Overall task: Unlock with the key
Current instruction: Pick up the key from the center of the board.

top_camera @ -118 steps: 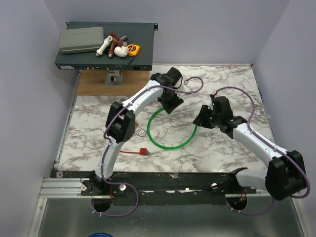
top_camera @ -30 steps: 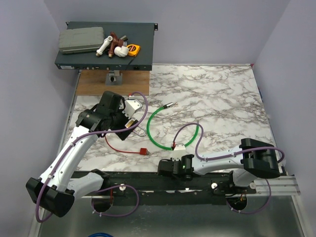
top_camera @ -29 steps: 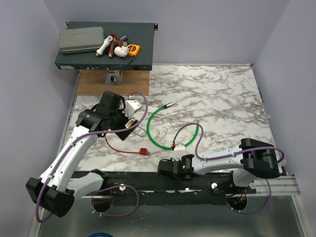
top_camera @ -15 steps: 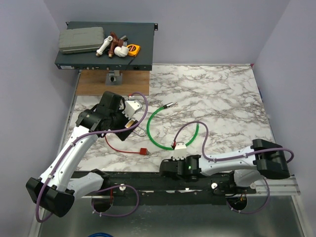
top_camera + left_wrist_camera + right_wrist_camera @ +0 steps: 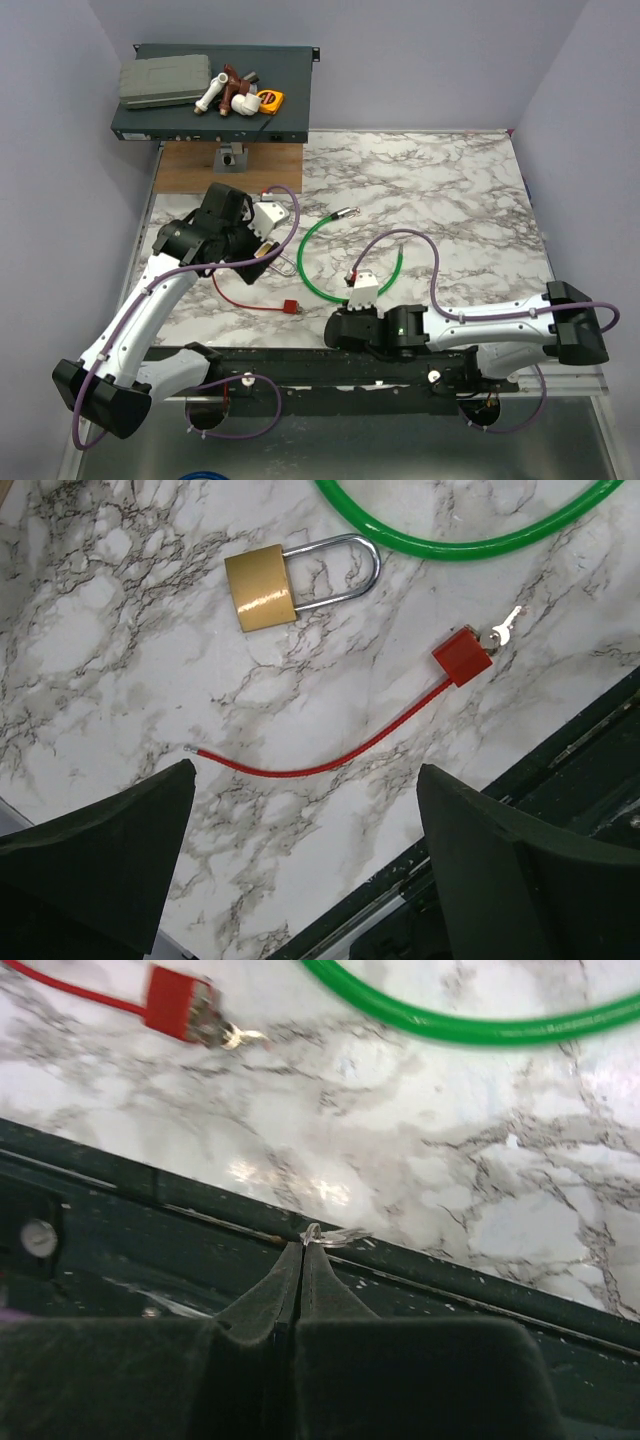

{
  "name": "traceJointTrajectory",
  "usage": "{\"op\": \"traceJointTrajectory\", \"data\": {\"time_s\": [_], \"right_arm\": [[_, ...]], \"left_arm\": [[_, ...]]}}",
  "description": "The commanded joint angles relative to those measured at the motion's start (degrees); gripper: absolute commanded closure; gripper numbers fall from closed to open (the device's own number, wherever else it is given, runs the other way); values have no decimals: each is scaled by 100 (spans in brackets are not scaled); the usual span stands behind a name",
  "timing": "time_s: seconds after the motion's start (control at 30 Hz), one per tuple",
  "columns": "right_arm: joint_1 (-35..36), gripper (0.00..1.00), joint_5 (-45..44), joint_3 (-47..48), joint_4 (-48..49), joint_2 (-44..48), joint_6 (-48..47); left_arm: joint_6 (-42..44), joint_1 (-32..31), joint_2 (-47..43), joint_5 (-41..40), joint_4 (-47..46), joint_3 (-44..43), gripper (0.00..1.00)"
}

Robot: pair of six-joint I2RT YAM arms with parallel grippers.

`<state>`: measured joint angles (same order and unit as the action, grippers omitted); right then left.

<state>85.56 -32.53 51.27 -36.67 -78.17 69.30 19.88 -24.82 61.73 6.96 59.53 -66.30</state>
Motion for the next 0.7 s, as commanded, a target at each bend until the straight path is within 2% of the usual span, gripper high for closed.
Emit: {"op": "traceJointTrajectory", "data": {"time_s": [0.0,0.1,0.13,0.23,0.3,0.43,0.57,0.67], "right_arm": [[49,99,-611,587,-42,245,-605],[47,99,-627,861,169,459,-1125],[44,99,-639,937,238,560,-1234],[40,99,-560,1028,771,875,-1740],[39,99,-441,1071,1150,1042,-2064],[22,99,-282,1347,1601,1149,-2475],[13,99,-220,1734,1785,1028,-2744],[13,99,-116,1883,2049,980,-2895]], "left_arm": [[-14,23,-67,853,40,-65,12],[330,21,-519,1757,-108,234,11],[447,21,-701,2074,-152,313,6],[830,21,-1315,3098,-347,666,2],[1077,21,-1731,3826,-410,854,1],[1211,20,-1895,4753,-386,1067,1],[1217,21,-2411,5047,-1143,1194,2],[1227,21,-2403,5221,-1339,1130,1]]}}
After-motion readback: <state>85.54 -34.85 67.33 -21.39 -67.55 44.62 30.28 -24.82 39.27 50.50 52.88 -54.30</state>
